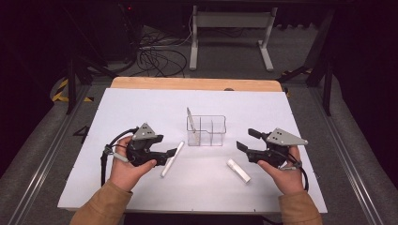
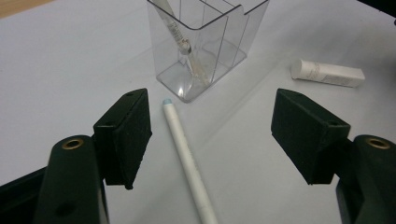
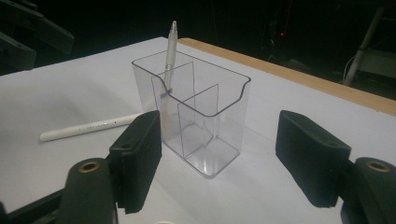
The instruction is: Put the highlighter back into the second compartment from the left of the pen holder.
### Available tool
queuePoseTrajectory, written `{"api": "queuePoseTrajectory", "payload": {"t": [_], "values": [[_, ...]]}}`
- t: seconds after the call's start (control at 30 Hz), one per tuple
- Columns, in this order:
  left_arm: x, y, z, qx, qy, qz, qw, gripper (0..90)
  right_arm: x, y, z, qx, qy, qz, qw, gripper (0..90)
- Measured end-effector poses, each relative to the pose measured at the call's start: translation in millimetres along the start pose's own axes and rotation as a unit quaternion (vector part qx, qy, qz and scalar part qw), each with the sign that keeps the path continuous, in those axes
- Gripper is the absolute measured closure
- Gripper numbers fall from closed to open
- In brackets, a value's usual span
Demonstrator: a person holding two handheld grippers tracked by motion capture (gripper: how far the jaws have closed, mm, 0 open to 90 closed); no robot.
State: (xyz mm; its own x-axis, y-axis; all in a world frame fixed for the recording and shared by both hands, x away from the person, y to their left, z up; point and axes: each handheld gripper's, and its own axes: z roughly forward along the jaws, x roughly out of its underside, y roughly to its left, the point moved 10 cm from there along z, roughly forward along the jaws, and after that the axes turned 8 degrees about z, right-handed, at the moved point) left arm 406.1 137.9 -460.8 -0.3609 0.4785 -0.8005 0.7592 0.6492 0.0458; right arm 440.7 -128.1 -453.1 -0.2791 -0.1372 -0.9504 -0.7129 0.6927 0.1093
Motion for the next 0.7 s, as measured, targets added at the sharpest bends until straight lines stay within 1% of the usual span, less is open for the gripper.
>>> {"api": "queuePoseTrajectory", "payload": {"t": [0.07, 0.2, 0.33, 0.37, 0.43, 0.57, 0.6, 0.7], "values": [[-0.7, 1.3, 4.2, -0.004, 0.007, 0.002, 1.0, 29.6, -0.5, -1.0, -1.1, 0.002, -0.002, 0.001, 1.0, 32.4], [-2.3, 2.6, 10.5, -0.005, 0.017, 0.007, 0.9998, 29.8, -1.0, -2.6, -3.8, 0.004, -0.004, 0.004, 1.0, 32.8], [-2.7, 2.3, 16.0, 0.001, 0.026, -0.001, 0.9996, 30.1, -1.2, -3.3, -4.7, 0.003, -0.005, 0.009, 0.9999, 32.8], [-3.6, 1.3, 17.5, 0.005, 0.026, -0.008, 0.9996, 30.2, -1.2, -3.2, -5.1, 0.001, -0.006, 0.012, 0.9999, 32.8], [-5.2, 0.6, 20.2, 0.009, 0.026, -0.011, 0.9996, 30.3, -2.4, -2.2, -5.5, -0.003, -0.009, 0.018, 0.9998, 32.8], [-6.2, 1.4, 28.4, 0.005, 0.036, -0.007, 0.9993, 30.5, -3.6, -1.7, -6.4, -0.004, -0.012, 0.019, 0.9997, 32.9], [-5.6, 3.0, 29.9, 0.0, 0.041, -0.002, 0.9991, 30.5, -3.6, -1.7, -6.5, -0.003, -0.012, 0.019, 0.9997, 32.9], [-4.9, 4.4, 33.9, -0.002, 0.047, -0.003, 0.9989, 30.6, -3.4, -1.9, -6.6, -0.003, -0.012, 0.02, 0.9997, 33.0]]}}
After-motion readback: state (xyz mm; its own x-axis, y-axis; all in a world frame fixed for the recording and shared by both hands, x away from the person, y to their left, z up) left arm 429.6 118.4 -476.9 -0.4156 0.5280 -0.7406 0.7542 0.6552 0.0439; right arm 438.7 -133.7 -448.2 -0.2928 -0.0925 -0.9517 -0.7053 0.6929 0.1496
